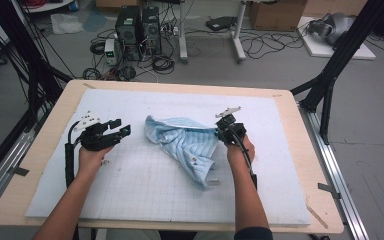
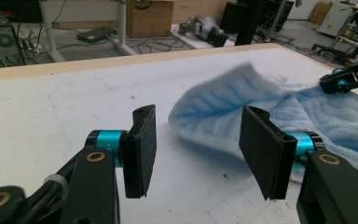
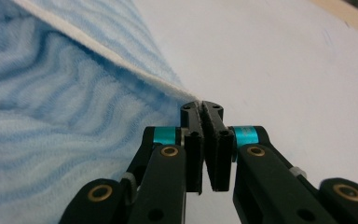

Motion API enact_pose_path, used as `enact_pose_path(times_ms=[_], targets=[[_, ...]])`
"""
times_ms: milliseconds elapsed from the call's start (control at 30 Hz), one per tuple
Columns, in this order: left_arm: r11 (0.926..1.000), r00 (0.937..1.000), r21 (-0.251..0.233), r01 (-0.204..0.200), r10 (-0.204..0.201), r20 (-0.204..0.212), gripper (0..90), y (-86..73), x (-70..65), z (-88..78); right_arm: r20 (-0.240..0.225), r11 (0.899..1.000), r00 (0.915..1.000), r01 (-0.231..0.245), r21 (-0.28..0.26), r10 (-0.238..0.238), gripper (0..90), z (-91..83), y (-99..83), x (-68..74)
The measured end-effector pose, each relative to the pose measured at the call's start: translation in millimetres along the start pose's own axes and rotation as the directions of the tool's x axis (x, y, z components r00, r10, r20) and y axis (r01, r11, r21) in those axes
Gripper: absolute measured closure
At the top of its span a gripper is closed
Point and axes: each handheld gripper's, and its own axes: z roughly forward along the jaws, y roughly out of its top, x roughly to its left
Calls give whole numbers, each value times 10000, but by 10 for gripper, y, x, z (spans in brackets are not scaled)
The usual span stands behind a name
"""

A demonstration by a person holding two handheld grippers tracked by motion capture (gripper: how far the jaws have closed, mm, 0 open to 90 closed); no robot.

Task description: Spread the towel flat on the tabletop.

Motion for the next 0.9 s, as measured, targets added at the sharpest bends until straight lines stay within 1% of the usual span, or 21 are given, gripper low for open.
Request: enact_pose_path(times_ms=[67, 133, 200, 233, 267, 300, 367, 433, 467, 500, 533, 567, 600, 633, 667, 700, 733, 767, 800, 867, 900], targets=[[10000, 9999, -19, 71, -71, -71, 463, -9, 8, -6, -199, 9994, 9995, -242, -254, 237, 634, -21, -26, -31], [9999, 9999, -22, 119, -119, -106, 458, -15, 23, -11, -513, 9932, 9981, -404, -1095, 349, 525, -73, 3, -15], [9999, 9998, -3, 154, -154, -109, 454, -19, 30, -13, -904, 9798, 9959, -130, -1994, -52, 430, -124, 98, 81], [9999, 9998, -3, 154, -154, -109, 450, -19, 30, -13, -904, 9798, 9959, -130, -1994, -52, 430, -124, 98, 81], [9998, 9998, -20, 174, -174, -107, 442, -22, 29, -11, -1513, 9696, 9866, 220, -2437, -604, 413, -124, 213, 195], [9999, 9998, -14, 164, -164, -94, 438, -23, 28, -11, -1715, 9670, 9816, 390, -2518, -842, 412, -120, 257, 245], [9999, 9998, -22, 169, -169, -74, 432, -25, 25, -11, -2183, 9606, 9649, 858, -2643, -1462, 419, -86, 371, 385], [9998, 9998, -22, 174, -174, -65, 430, -26, 24, -11, -2333, 9561, 9499, 1472, -2535, -2081, 464, -26, 472, 522], [9998, 9998, -28, 199, -199, -73, 430, -28, 24, -13, -2360, 9525, 9415, 1822, -2439, -2405, 506, 24, 522, 603], [9998, 9997, -35, 211, -211, -81, 430, -31, 24, -15, -2366, 9493, 9353, 2072, -2363, -2630, 522, 60, 547, 639], [9998, 9998, -15, 197, -197, -89, 430, -34, 26, -19, -2317, 9468, 9289, 2413, -2130, -2889, 554, 113, 580, 683], [9998, 9997, -8, 223, -223, -97, 430, -37, 26, -19, -2171, 9443, 9262, 2701, -1882, -3082, 600, 167, 607, 727], [9997, 9997, -15, 234, -234, -101, 430, -41, 27, -20, -2033, 9387, 9210, 3018, -1665, -3322, 633, 223, 631, 752], [9997, 9996, -18, 260, -261, -105, 430, -44, 26, -22, -1863, 9348, 9191, 3232, -1473, -3471, 676, 273, 651, 773], [9997, 9996, -2, 259, -259, -109, 430, -47, 26, -23, -1623, 9328, 9205, 3383, -1247, -3555, 758, 310, 667, 783], [9997, 9996, 25, 249, -249, -107, 430, -49, 27, -26, -1491, 9333, 9230, 3398, -1163, -3547, 816, 334, 675, 777], [9997, 9996, 42, 239, -238, -115, 430, -51, 27, -28, -1452, 9392, 9302, 3217, -1202, -3372, 868, 353, 684, 751], [9997, 9997, 43, 229, -229, -115, 430, -53, 27, -29, -1418, 9452, 9372, 3029, -1216, -3186, 869, 354, 688, 728], [9997, 9997, 49, 239, -238, -113, 430, -55, 28, -30, -1508, 9552, 9470, 2648, -1325, -2835, 869, 354, 690, 688], [9997, 9996, 60, 246, -245, -145, 430, -62, 31, -27, -1752, 9696, 9599, 1938, -1491, -2188, 869, 334, 686, 606], [9997, 9996, 60, 246, -245, -145, 430, -62, 31, -27, -1726, 9727, 9637, 1794, -1469, -2038, 870, 320, 682, 587]])
